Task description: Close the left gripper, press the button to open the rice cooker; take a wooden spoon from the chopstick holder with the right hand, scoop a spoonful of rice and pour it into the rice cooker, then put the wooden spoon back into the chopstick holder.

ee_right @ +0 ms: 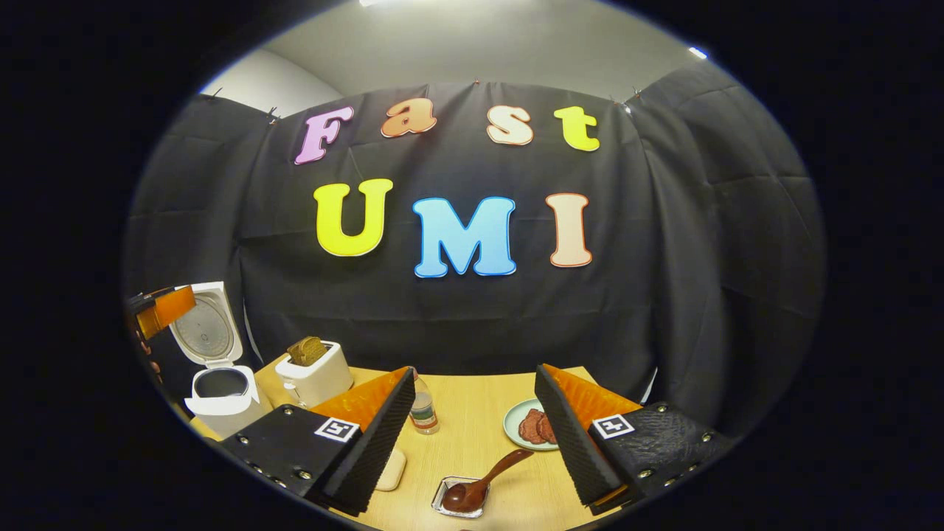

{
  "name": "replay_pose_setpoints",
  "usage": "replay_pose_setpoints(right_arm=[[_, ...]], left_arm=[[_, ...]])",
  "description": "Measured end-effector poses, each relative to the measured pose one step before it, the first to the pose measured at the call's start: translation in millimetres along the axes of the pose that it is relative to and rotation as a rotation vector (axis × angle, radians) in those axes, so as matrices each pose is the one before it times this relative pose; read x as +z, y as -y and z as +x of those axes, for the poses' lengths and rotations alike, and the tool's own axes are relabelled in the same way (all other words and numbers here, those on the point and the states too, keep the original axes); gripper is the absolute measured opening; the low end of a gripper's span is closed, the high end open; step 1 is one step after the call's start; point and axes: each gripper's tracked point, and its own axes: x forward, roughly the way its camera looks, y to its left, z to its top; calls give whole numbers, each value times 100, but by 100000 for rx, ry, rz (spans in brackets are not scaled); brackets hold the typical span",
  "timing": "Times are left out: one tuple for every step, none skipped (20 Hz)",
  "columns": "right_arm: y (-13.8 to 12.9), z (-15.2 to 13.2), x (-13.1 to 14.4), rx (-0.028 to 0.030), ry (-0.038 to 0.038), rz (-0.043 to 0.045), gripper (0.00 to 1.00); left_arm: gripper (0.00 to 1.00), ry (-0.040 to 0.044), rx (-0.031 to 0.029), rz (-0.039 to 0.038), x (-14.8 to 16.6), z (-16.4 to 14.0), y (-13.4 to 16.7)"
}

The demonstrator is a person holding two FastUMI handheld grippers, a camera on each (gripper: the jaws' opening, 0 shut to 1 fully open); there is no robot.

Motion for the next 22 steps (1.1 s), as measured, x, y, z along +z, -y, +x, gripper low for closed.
replay_pose_setpoints(right_arm=[[392,215,-537,-190,-610,-206,99],[344,169,-509,-582,-899,-243,99],[336,333,-627,-331,-1327,142,99],[296,263,-597,-156,-1617,538,99],[328,89,-495,-690,-1151,950,96],[413,236,-303,-531,-733,1140,99],[287,350,-564,-533,-1307,948,99],[262,438,-652,-103,-2104,1205,99],[127,324,-1011,504,-2976,1307,99],[157,473,-942,537,-2708,1066,99],[300,379,-774,81,-2348,990,99],[374,562,-913,-387,-2493,870,99],[388,695,-983,-431,-2698,1285,99],[350,695,-1142,-249,-3327,2020,99],[573,715,-1088,-1448,-3558,1333,99],[346,638,-651,-288,-2305,158,99],[283,562,-515,-627,-1975,492,99],[254,686,-585,255,-2175,1441,99],[94,905,-870,583,-2749,2201,99],[167,882,-698,420,-2814,3201,99],[210,876,-746,52,-2982,3077,99],[198,819,-586,128,-2650,2550,99]], left_arm=[[97,-1706,370,401,-477,100,-158],[98,-1614,-277,505,-514,87,-23],[97,-1115,9,283,-364,216,207],[98,-696,-35,212,-173,-84,13],[97,-597,64,369,-249,218,99],[98,-548,5,426,-125,38,38],[98,-675,-127,400,-270,-52,126],[96,-887,-200,535,-179,3,176],[97,-1192,-58,700,-359,130,187],[98,-942,-204,844,-198,-51,199],[96,-492,-48,955,-235,17,170],[97,-375,123,989,-6,-38,114],[98,-583,175,742,-205,-29,137],[97,-712,212,771,-173,134,75],[96,-613,167,626,-153,34,166],[96,-819,141,700,-178,58,126],[97,-901,403,864,-317,140,6],[96,-853,-43,420,-304,113,130],[98,-1133,79,168,-323,208,285],[98,-1153,-13,-18,-293,215,158],[98,-885,133,-54,-407,-45,162],[96,-294,240,-52,11,-14,104]])
